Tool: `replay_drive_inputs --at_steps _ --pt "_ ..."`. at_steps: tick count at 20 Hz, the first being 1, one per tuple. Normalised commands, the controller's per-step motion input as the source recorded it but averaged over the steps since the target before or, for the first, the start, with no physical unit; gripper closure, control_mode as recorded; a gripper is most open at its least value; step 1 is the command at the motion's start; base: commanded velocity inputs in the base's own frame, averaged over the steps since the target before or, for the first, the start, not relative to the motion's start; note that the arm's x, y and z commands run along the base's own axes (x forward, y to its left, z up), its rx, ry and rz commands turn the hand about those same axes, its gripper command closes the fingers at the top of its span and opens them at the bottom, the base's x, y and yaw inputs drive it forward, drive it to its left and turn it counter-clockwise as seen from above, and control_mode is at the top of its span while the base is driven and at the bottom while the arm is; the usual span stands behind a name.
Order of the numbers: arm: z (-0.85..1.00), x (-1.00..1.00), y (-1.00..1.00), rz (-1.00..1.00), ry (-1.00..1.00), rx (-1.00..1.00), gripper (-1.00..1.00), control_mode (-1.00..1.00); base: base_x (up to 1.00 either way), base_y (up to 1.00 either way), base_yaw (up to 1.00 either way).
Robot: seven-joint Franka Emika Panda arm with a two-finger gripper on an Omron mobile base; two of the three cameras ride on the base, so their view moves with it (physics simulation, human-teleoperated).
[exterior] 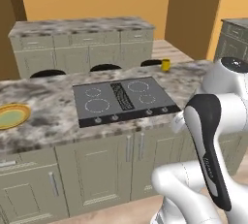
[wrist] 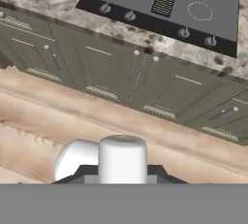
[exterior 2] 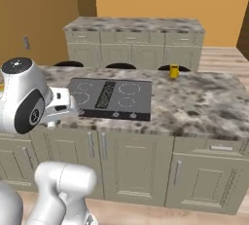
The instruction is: Pick up the marshmallow and place it in the cup of hot chocolate on the dining counter.
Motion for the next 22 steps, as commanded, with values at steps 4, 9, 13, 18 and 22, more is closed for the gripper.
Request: replay_drive_inputs --at_steps 4,9,13,18,22 --pt "0.0 0.0 0.0 0.0 0.0 0.0 1.0 1.0 0.01 -1.0 0.03" --pt "0.0 0.0 0.0 0.0 0.0 0.0 1.0 1.0 0.09 -1.0 0.11" --pt "0.0 0.0 0.0 0.0 0.0 0.0 1.0 1.0 0.0 -1.0 0.17" --pt "0.0 0.0 0.0 0.0 0.0 0.0 1.0 1.0 0.01 -1.0 0.14" --pt "0.0 0.0 0.0 0.0 0.0 0.0 1.0 1.0 0.02 -1.0 0.11"
